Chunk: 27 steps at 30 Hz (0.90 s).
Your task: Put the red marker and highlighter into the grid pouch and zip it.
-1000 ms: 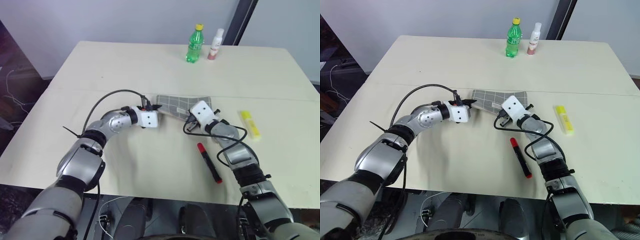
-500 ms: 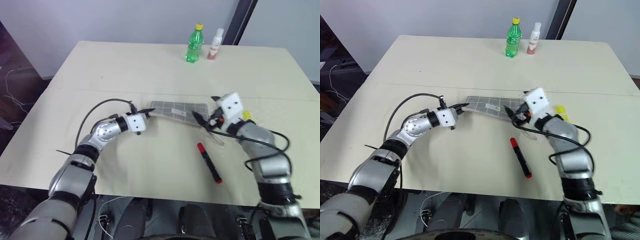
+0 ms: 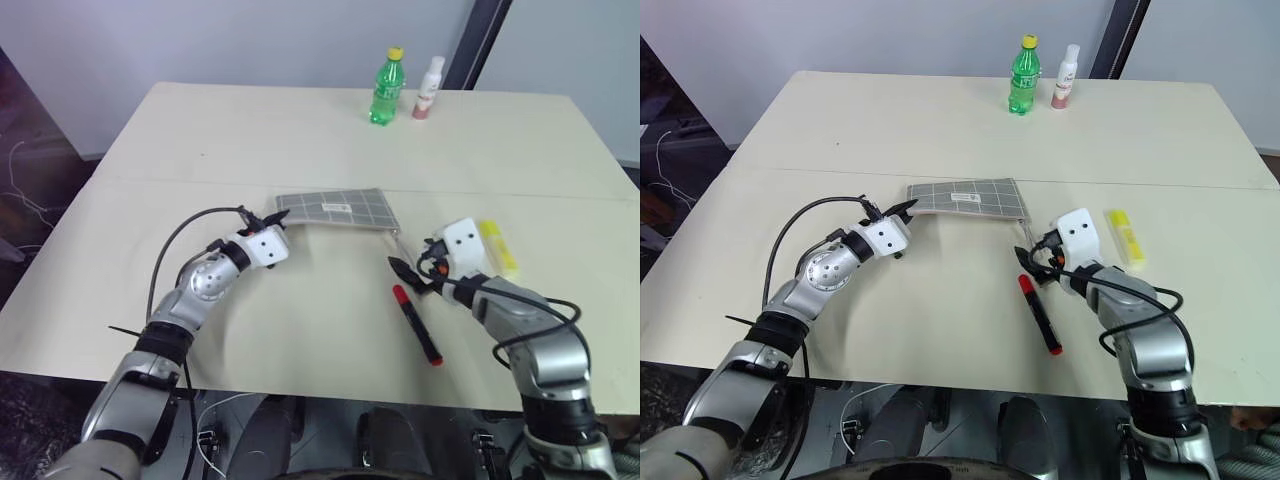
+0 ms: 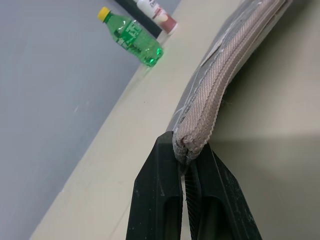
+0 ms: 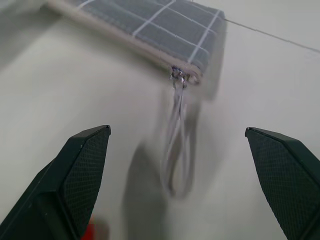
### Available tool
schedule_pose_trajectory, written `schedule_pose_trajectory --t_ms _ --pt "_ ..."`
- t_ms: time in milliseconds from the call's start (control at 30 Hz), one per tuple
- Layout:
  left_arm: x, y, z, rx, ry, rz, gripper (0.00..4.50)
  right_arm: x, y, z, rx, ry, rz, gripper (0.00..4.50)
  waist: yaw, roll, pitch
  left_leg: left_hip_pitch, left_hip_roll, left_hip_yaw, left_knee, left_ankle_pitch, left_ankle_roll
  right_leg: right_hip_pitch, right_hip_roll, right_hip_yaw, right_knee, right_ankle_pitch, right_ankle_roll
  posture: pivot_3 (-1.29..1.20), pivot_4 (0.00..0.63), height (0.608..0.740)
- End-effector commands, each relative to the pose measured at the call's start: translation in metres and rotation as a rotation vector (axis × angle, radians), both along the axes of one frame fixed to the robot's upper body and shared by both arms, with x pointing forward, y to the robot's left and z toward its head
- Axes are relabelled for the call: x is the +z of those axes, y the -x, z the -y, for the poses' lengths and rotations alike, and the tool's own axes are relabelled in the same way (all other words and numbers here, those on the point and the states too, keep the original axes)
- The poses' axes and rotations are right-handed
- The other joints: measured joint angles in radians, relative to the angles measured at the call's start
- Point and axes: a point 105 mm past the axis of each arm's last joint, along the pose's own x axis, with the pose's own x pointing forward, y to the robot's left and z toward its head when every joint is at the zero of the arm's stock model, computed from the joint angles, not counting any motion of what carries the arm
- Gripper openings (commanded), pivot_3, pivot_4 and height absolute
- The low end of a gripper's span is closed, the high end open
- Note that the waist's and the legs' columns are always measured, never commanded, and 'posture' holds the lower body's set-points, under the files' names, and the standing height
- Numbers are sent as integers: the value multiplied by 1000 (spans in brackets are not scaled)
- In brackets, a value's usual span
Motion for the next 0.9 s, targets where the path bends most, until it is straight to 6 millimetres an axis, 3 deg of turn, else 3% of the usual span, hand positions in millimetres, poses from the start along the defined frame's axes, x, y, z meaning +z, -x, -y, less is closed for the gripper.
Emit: schedule_pose_trajectory --t_ms 33,333,600,800,900 --pt "15 0 1 22 58 12 0 0 -11 -10 -14 -38 10 4485 1 0 0 0 0 0 0 0 0 0 0 0 0 0 0 0 150 740" --pt "18 3 8 11 77 -15 0 11 -29 -49 65 -65 65 31 -1 0 0 0 0 0 0 0 0 0 1 0 0 0 0 0 150 740" --pt "19 -3 29 -36 85 -22 0 28 -17 -143 478 34 169 31 -3 0 0 0 0 0 0 0 0 -1 2 0 1 0 0 0 150 740" --pt "21 -9 31 -35 63 -3 0 34 -14 -181 716 182 281 31 -3 0 0 0 0 0 1 0 0 0 3 0 1 0 0 0 150 740" --pt "22 -10 31 -35 62 9 0 37 -21 -180 713 200 304 31 -2 0 0 0 0 0 1 1 0 0 3 0 1 0 0 0 150 740"
